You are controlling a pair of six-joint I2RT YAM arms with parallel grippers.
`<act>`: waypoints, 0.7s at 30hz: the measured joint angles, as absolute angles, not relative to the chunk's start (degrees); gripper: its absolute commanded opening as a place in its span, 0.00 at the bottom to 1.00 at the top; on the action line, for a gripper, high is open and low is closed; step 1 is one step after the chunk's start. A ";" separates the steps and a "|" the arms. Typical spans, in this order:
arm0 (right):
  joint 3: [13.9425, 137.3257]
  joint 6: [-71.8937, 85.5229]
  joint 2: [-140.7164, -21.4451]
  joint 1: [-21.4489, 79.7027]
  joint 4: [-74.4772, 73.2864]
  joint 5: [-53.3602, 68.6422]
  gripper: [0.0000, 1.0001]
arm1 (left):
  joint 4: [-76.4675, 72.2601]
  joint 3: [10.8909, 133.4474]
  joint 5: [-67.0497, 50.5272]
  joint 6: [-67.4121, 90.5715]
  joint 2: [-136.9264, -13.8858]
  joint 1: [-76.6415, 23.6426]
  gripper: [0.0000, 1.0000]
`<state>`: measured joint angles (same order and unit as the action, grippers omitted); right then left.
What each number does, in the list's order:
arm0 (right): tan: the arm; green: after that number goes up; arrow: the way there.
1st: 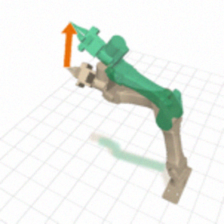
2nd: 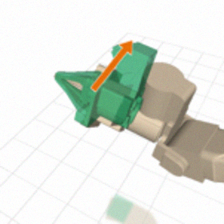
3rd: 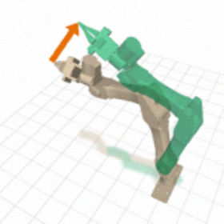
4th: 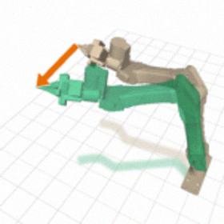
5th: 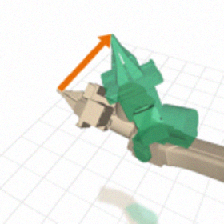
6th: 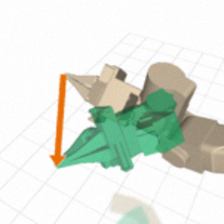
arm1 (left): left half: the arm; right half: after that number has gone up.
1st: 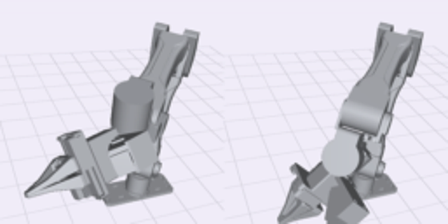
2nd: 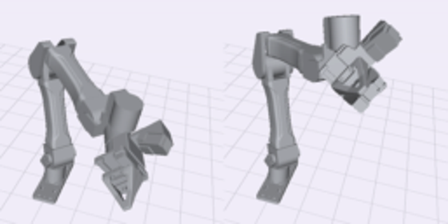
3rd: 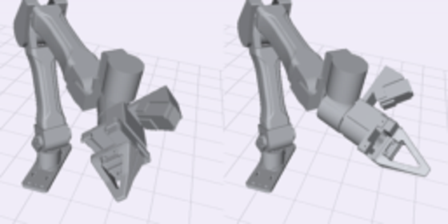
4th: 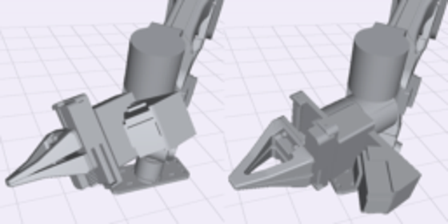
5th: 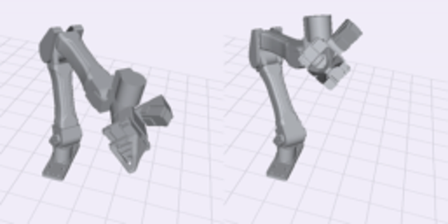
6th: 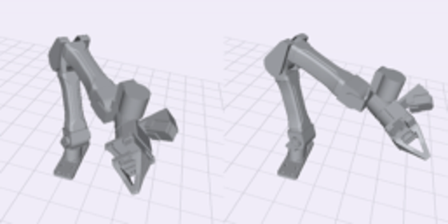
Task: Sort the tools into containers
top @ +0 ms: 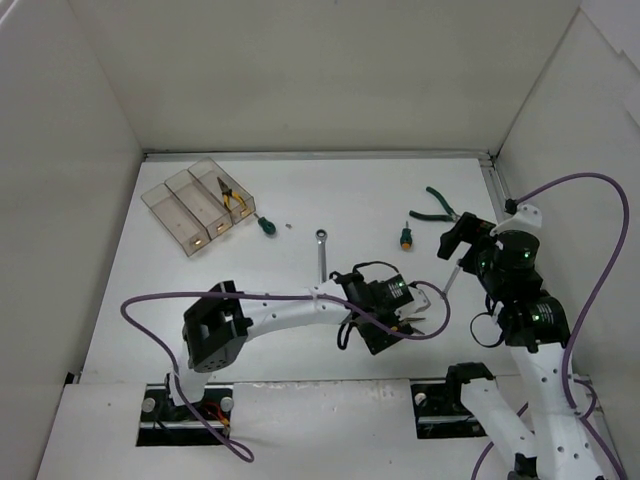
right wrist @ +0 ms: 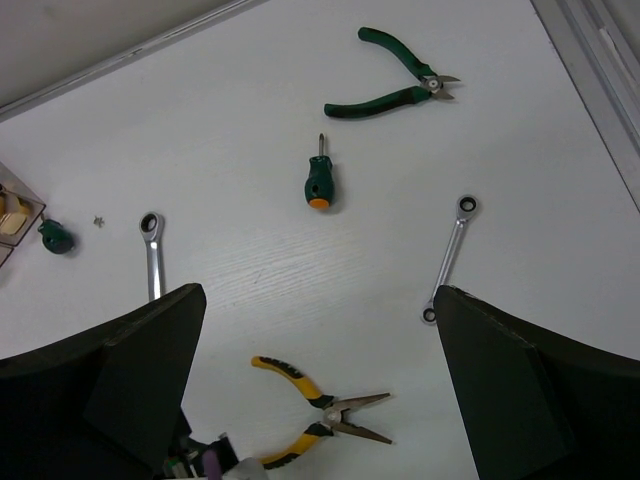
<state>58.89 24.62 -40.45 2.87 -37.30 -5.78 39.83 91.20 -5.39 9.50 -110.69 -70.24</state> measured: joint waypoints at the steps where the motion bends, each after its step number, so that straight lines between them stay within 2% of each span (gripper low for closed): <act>1: 58.92 24.69 -40.42 2.90 -37.71 -5.78 0.98 | 39.75 92.47 -4.60 9.39 -112.29 -70.54 0.73; 12: 59.18 24.60 -38.81 2.87 -41.08 -5.76 0.98 | 37.71 98.96 -2.09 7.62 -120.42 -71.20 0.69; 21: 59.20 24.40 -38.13 2.90 -42.70 -5.80 0.98 | 35.22 100.09 -2.52 6.59 -124.49 -72.05 0.60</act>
